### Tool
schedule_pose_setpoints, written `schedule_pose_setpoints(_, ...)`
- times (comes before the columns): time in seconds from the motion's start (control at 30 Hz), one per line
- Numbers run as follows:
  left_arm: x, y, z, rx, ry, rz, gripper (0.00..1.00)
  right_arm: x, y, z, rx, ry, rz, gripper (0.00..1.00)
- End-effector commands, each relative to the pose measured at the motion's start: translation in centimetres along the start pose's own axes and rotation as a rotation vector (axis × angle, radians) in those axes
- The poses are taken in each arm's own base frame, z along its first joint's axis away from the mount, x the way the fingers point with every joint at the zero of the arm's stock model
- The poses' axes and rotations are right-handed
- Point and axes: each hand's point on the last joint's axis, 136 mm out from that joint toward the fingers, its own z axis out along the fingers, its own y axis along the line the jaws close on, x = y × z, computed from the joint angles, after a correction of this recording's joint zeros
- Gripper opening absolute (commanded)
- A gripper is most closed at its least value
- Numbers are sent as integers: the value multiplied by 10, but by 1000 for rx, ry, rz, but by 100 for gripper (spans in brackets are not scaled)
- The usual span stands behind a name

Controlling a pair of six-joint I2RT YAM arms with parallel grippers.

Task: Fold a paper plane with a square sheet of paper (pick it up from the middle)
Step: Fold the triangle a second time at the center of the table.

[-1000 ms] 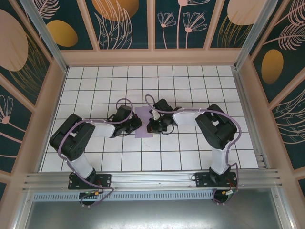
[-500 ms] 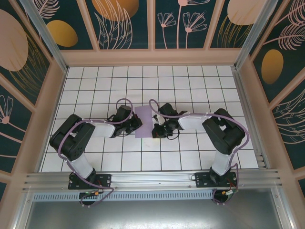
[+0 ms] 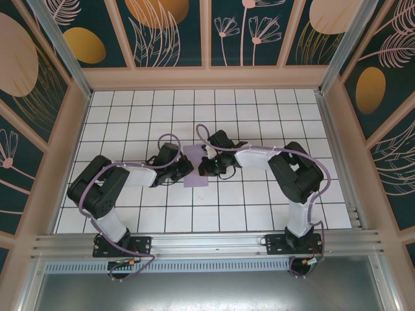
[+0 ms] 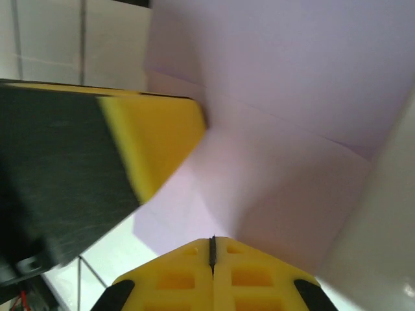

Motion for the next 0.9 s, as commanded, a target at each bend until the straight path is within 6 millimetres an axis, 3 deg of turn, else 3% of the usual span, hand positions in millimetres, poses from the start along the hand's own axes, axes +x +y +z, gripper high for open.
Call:
schedule_pose_setpoints(0.0, 16, 56, -2, -199, 26, -35, 5, 6, -11, 5, 33, 22, 14, 0)
schedule_pose_setpoints(0.2, 14, 52, -3, -190, 23, -24, 5, 41, -24, -3, 41, 78, 20, 0)
schedule_pose_setpoints(0.3, 12, 45, -3, -172, 25, -10, 7, 46, -19, -16, 21, 61, 4, 0)
schedule_pose_setpoints(0.37, 7, 26, -7, -111, 17, 29, 13, 36, -10, -28, -21, 27, 20, 0)
schedule_pose_setpoints(0.43, 0, 11, -15, -74, -2, 70, 21, 14, -2, -44, -56, -50, 42, 1)
schedule_pose_setpoints(0.53, -11, -12, -27, -31, -30, 105, 32, -15, 1, -63, -80, -152, 55, 12)
schedule_pose_setpoints(0.63, -18, -32, -39, 22, -62, 112, 48, -34, -6, -68, -86, -195, 62, 23)
schedule_pose_setpoints(0.73, -24, -39, -50, 41, -98, 92, 62, -44, -4, -64, -105, -196, 23, 30)
schedule_pose_setpoints(0.87, -28, -29, -61, 9, -148, 49, 71, -48, 8, -56, -172, -177, -48, 42)
